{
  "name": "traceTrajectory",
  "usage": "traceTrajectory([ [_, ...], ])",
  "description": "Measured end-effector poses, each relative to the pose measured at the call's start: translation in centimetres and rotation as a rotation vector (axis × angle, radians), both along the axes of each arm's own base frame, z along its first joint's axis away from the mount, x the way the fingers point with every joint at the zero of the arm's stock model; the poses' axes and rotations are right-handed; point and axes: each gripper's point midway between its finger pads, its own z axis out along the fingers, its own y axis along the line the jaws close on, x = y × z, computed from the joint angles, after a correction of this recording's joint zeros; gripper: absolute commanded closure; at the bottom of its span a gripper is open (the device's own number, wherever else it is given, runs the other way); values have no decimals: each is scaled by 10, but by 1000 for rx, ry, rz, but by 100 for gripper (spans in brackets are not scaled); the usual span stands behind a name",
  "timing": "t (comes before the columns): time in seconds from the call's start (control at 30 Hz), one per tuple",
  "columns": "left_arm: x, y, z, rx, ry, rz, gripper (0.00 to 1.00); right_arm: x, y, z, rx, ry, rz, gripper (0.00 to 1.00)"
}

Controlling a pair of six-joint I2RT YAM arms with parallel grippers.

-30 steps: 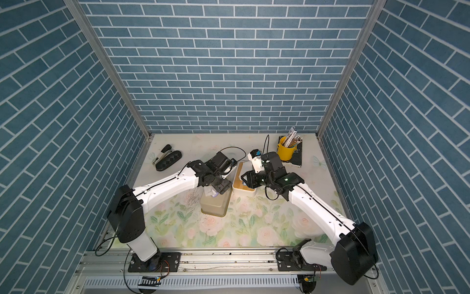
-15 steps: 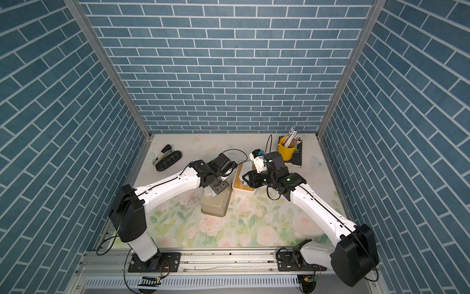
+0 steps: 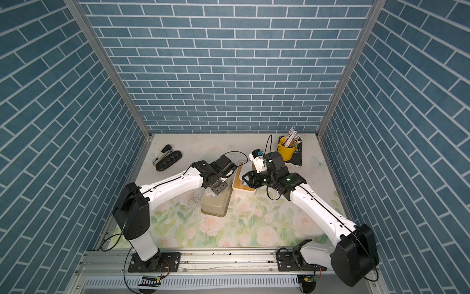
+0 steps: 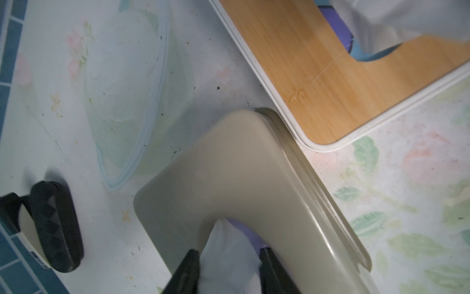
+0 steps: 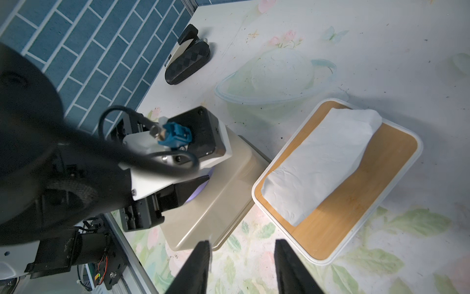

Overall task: Put the tissue paper into the tissue box
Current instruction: Pull the paper towel from the tissue box, then reset both arms

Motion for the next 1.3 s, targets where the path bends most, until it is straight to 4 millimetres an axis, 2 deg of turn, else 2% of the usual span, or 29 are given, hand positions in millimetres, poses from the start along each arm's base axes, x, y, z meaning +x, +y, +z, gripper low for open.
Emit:
traceTrajectory([
  [0.2, -1, 2, -12, 21, 17, 4, 99, 0, 0, 0, 1, 1, 1, 55],
  [0.47, 14, 6, -8, -2, -24, 43, 100, -1, -1, 0, 2, -1, 0, 55],
  [0.67, 40, 18, 14, -90, -109, 125, 100, -1, -6, -5, -3, 7, -12, 56],
  [0.7, 45, 20, 19, -106, -126, 139, 89, -1, -7, -5, -3, 7, -14, 56],
  [0.8, 58, 27, 33, -164, -188, 183, 23, 0, -9, -6, -6, 8, -21, 56],
  [0.83, 62, 30, 38, -185, -215, 199, 9, 1, -10, -7, -8, 8, -24, 53],
  [0.87, 65, 35, 44, -211, -250, 219, 1, 2, -11, -8, -11, 5, -32, 48],
  [0.97, 66, 64, 66, -321, -374, 308, 0, 13, -25, -10, -40, -39, -83, 28],
  [1.1, 57, 133, 105, -530, -607, 480, 0, 37, -64, -9, -113, -131, -237, 1],
  [1.2, 50, 184, 122, -632, -773, 610, 0, 60, -94, -4, -187, -212, -374, 0],
  [1.3, 46, 210, 111, -638, -860, 700, 0, 80, -125, -5, -258, -275, -512, 0],
])
